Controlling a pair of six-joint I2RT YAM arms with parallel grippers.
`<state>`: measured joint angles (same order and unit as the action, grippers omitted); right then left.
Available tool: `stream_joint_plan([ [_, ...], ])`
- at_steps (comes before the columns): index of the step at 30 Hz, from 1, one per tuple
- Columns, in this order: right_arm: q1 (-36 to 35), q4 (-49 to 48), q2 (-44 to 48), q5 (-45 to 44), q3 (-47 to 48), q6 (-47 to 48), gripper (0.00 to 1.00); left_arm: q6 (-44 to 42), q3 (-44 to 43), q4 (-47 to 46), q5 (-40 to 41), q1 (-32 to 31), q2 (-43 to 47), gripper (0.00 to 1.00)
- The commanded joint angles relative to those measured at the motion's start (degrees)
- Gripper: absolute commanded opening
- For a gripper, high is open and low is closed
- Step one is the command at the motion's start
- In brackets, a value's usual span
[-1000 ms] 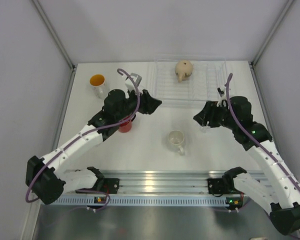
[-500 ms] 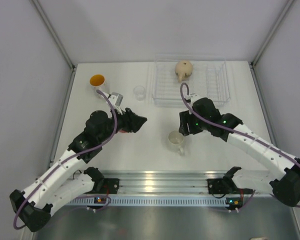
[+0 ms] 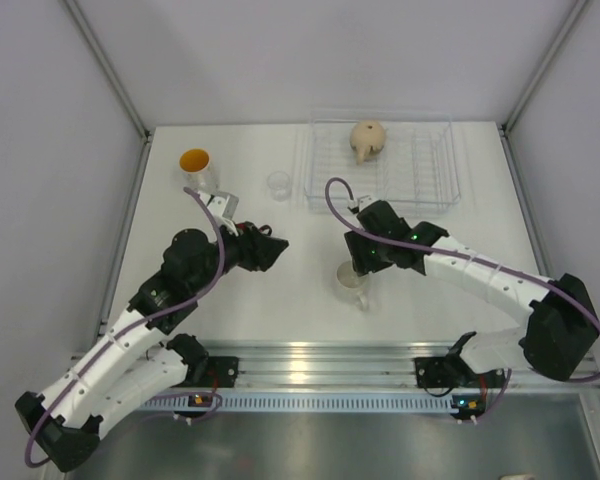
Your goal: Load the cups into the dish rack
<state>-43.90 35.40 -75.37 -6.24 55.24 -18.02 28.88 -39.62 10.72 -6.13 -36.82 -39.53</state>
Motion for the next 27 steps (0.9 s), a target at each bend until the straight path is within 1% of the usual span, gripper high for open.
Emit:
stream_joint_plan([
  [1,-1.63,-3.05,-1.44,-2.46,1.01,0.00,0.53,0.74,0.86,-1.23,1.47,-0.10,1.99,0.62],
  [9,-2.24,-4.81,-5.22,-3.34,-0.22,-0.17,0.48,1.35,1.21,-1.14,0.33,-0.01,3.67,0.62],
  [14,-2.42,-5.86,-7.24,-3.69,-0.93,-0.70,0.45,1.52,1.73,-1.14,0.95,-0.10,4.46,0.62],
  [21,-2.77,-5.25,-9.53,-6.06,-0.40,-1.58,0.41,1.97,1.73,-1.23,0.86,-0.01,4.72,0.62],
  [24,-3.03,-5.16,-10.06,-6.85,-0.05,-1.93,0.35,2.05,2.08,-1.23,0.94,-0.10,5.07,0.61],
  [25,-3.12,-5.16,-9.97,-7.03,0.04,-2.02,0.29,1.97,2.26,-1.23,0.95,-0.10,5.16,0.61],
  [26,-3.12,-5.16,-9.71,-7.12,0.04,-1.93,0.25,1.97,2.35,-1.23,1.03,-0.10,5.16,0.61],
  [27,-3.12,-4.99,-9.53,-7.38,0.30,-2.10,0.18,1.97,2.26,-1.23,0.77,-0.10,5.25,0.61],
])
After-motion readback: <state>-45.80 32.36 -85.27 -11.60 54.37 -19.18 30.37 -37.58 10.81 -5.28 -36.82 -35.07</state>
